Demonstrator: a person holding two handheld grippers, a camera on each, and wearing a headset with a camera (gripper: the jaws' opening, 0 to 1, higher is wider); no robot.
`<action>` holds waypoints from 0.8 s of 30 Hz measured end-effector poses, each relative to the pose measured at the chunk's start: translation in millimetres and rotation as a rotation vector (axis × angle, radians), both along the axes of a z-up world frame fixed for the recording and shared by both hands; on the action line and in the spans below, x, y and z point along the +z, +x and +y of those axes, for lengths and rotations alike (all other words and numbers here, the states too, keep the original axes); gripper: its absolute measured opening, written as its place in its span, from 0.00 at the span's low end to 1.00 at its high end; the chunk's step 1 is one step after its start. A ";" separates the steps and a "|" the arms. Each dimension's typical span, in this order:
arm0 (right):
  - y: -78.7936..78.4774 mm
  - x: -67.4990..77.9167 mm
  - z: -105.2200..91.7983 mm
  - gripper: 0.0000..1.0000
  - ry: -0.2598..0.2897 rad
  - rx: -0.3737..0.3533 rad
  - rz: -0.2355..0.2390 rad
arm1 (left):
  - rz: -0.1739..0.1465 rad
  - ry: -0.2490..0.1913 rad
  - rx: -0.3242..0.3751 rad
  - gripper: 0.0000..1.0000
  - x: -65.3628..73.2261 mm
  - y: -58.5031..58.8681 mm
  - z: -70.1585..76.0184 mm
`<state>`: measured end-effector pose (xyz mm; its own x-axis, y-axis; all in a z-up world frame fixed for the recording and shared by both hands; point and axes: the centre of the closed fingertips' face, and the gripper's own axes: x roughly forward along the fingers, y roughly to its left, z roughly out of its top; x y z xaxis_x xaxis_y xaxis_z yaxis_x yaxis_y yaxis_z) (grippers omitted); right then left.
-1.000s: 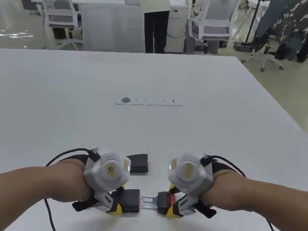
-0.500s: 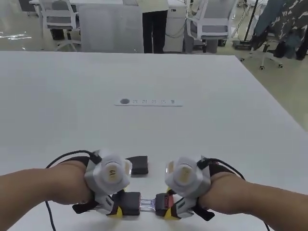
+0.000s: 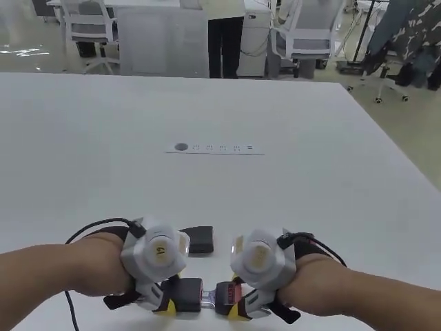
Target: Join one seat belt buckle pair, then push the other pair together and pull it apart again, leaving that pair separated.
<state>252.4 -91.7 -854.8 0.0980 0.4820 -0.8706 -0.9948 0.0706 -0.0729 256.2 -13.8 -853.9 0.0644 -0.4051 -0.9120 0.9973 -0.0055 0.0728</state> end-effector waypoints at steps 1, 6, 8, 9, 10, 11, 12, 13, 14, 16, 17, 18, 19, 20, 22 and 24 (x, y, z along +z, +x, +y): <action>-0.3 0.2 0.0 0.33 0.001 0.000 0.002 | 0.000 -0.001 -0.001 0.33 -0.1 0.0 -0.1; 0.1 0.6 1.1 0.32 -0.001 -0.013 0.013 | 0.000 0.001 0.003 0.33 -0.1 -0.3 -0.3; 0.2 0.3 0.9 0.32 -0.002 -0.015 0.014 | 0.006 -0.008 0.009 0.33 -0.1 -0.1 -0.4; 0.1 0.4 1.1 0.32 -0.004 -0.013 0.008 | 0.007 -0.010 0.007 0.33 -0.2 -0.2 -0.5; 0.2 0.4 1.1 0.32 -0.004 -0.013 0.007 | 0.008 -0.011 0.008 0.33 -0.1 -0.6 -0.7; -0.4 0.4 1.7 0.32 -0.004 -0.012 0.007 | 0.009 -0.013 0.009 0.32 -0.1 -0.7 -0.7; -0.4 0.3 1.8 0.32 -0.004 -0.014 0.008 | 0.009 -0.016 0.005 0.32 0.0 -1.2 -0.9; -1.1 0.2 2.6 0.32 0.000 -0.024 0.017 | 0.008 -0.015 0.008 0.32 0.1 -1.3 -1.0; -1.1 0.0 3.1 0.31 0.003 -0.031 0.023 | 0.004 -0.012 0.009 0.32 0.1 -1.1 -1.0; -0.9 -0.3 3.8 0.31 0.003 -0.019 0.015 | 0.002 -0.009 0.012 0.32 0.0 -1.0 -1.4; -0.7 -0.4 4.2 0.31 0.008 -0.021 0.016 | 0.002 -0.008 0.014 0.32 -0.1 -1.0 -1.5; -0.6 -0.5 4.9 0.31 0.010 -0.018 0.014 | 0.004 -0.009 0.014 0.31 -0.1 -0.9 -1.8; -0.3 -0.5 5.4 0.31 0.011 -0.016 0.012 | 0.006 -0.010 0.016 0.31 -0.2 -0.8 -1.8; -0.1 -0.4 7.2 0.31 0.016 -0.016 0.011 | 0.010 -0.009 0.017 0.31 -0.5 -0.2 -2.1; -0.7 -0.4 7.6 0.30 0.012 -0.018 0.008 | 0.011 -0.005 0.012 0.32 -0.7 -0.2 -2.3; -0.2 -0.3 7.6 0.30 0.014 -0.017 0.007 | 0.010 -0.003 0.010 0.31 -0.9 -0.2 -2.2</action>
